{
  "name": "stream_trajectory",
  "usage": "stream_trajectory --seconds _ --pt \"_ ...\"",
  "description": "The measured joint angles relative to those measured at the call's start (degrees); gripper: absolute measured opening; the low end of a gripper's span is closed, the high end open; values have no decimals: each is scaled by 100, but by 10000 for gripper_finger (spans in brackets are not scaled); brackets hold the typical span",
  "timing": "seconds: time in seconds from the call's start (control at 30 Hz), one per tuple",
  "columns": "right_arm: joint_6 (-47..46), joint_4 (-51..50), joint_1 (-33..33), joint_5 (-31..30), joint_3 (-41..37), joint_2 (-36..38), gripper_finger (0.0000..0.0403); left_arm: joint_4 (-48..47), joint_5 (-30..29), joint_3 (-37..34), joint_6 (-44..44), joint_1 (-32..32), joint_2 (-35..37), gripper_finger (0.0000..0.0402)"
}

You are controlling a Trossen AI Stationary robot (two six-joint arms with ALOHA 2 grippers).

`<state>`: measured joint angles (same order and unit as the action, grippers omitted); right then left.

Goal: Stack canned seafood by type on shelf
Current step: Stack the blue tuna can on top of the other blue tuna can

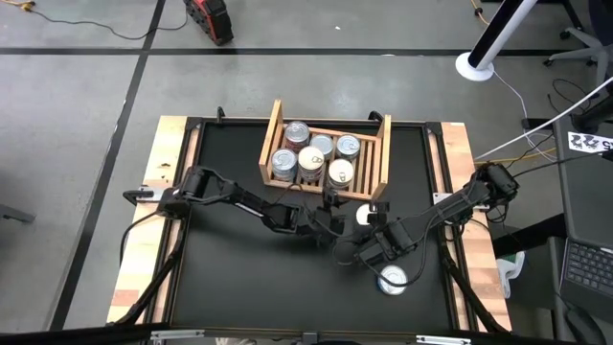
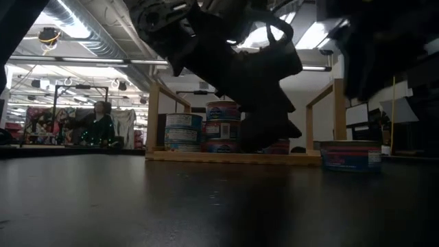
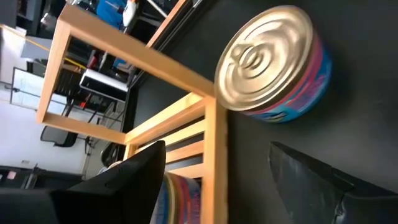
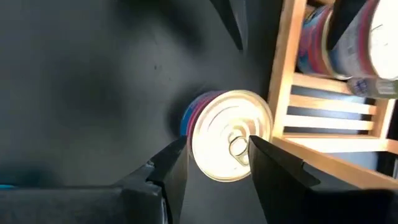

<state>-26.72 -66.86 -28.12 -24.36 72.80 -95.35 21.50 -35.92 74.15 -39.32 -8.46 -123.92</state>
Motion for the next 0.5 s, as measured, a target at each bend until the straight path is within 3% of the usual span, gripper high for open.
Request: stream_trajectory --seconds 0.27,0.5 --pt "10 631 2 472 -1019 -3 166 -4 -2 0 91 -147 0 280" --pt "19 1176 2 409 -1497 -4 166 -2 -4 0 104 -121 0 280"
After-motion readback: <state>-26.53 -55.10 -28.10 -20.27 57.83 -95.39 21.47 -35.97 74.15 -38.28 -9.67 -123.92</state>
